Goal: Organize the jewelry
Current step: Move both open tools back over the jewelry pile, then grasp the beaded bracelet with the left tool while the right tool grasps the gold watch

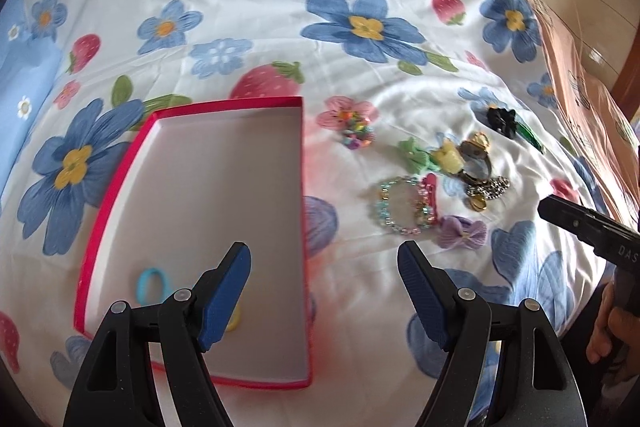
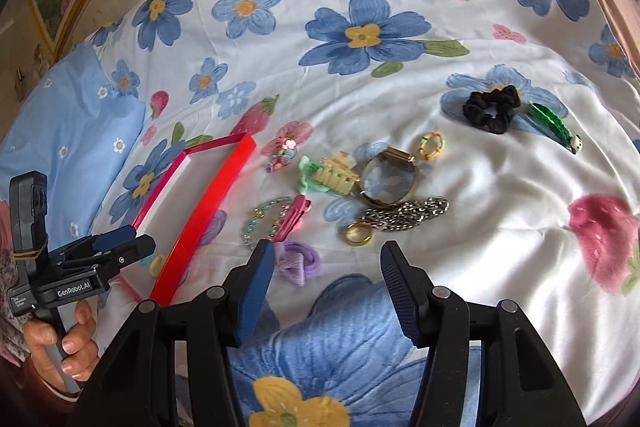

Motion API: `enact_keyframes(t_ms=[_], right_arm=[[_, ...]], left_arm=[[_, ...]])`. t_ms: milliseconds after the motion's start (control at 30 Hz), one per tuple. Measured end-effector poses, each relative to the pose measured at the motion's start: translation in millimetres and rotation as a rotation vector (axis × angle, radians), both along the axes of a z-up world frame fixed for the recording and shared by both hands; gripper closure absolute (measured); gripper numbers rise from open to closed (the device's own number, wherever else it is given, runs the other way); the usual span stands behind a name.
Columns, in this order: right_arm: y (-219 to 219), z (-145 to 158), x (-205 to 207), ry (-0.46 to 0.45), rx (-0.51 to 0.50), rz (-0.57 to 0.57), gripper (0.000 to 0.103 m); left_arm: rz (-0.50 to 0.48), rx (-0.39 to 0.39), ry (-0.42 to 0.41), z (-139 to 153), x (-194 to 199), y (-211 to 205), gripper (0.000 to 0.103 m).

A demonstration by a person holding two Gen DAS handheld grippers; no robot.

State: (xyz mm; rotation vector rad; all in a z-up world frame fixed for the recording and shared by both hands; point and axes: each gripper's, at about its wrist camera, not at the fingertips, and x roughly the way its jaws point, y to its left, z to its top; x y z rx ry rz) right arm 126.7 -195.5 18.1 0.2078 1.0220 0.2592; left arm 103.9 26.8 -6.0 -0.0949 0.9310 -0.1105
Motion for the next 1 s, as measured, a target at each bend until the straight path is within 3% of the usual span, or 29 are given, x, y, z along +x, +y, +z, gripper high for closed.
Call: enact_keyframes(t_ms=[467, 633, 933, 1000], right_arm=[[-22.3, -21.7, 19.9, 0.043, -0.04, -0.033, 0.046], [-24.2, -27.7, 37.5, 0.043, -0.055, -0.031, 0.046], [-24.4, -55.2, 71.7, 0.083, -0.102, -0.041, 0.047], [-25.5, -62.7, 77.5, 0.094, -0.107, -0.045, 0.052]], left_arm=[[-0.07, 0.039, 0.055, -29.8, 57.2, -41.0, 0.029], [-0.078, 0.051, 0.077, -41.5, 78.1, -48.8, 0.038], [-0.099, 0.071, 0.114, -62.7, 111.5, -61.5, 0.045], [-0.108, 0.073, 0.13, -69.8, 119.0, -65.2, 0.048]])
